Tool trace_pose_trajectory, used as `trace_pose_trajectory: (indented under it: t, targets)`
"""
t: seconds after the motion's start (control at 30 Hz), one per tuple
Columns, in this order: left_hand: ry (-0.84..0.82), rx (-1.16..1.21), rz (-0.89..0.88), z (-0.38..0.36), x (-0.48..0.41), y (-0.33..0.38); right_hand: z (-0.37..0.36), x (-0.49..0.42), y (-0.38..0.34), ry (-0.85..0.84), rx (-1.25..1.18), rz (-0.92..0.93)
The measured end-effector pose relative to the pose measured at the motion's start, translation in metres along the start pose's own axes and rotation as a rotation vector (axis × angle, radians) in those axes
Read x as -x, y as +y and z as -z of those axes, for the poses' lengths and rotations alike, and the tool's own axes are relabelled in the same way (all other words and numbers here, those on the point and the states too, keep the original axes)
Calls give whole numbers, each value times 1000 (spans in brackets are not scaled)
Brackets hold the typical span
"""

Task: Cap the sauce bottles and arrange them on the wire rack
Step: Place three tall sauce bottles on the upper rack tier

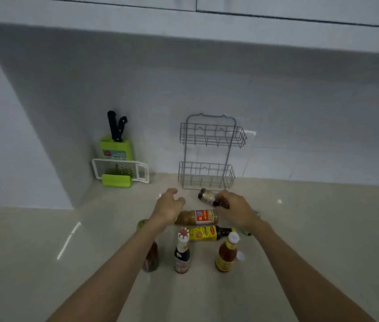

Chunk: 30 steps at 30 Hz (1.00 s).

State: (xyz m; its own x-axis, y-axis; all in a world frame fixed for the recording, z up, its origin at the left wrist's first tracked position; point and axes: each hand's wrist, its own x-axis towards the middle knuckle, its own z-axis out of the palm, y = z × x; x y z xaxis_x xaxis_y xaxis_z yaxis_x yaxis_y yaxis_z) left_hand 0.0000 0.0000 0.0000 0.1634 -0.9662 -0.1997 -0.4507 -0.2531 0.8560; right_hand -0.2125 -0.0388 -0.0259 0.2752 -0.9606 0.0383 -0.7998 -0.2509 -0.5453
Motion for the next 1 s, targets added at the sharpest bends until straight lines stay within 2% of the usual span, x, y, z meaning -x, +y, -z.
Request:
trace_pose_trajectory:
  t: [0.23, 0.43, 0.57, 0.7, 0.87, 1.0]
  targets:
    - [-84, 70, 232, -13, -52, -24, -28, -49, 24, -380, 26, -135]
    - [-69, 119, 377, -25, -79, -38, -54, -92, 42, -579, 117, -25]
    - [-42, 105, 448, -31, -88, -47, -80, -119, 48, -700, 290, 66]
    - [-7, 91, 475, -31, -104, -47, -104, -139, 54, -750, 412, 200]
    - [27, 99, 461, -25, -115, -46, -118, -143, 67, -631, 465, 336]
    - [154, 116, 406, -12, -120, -40, -114, -142, 70, -537, 333, 202]
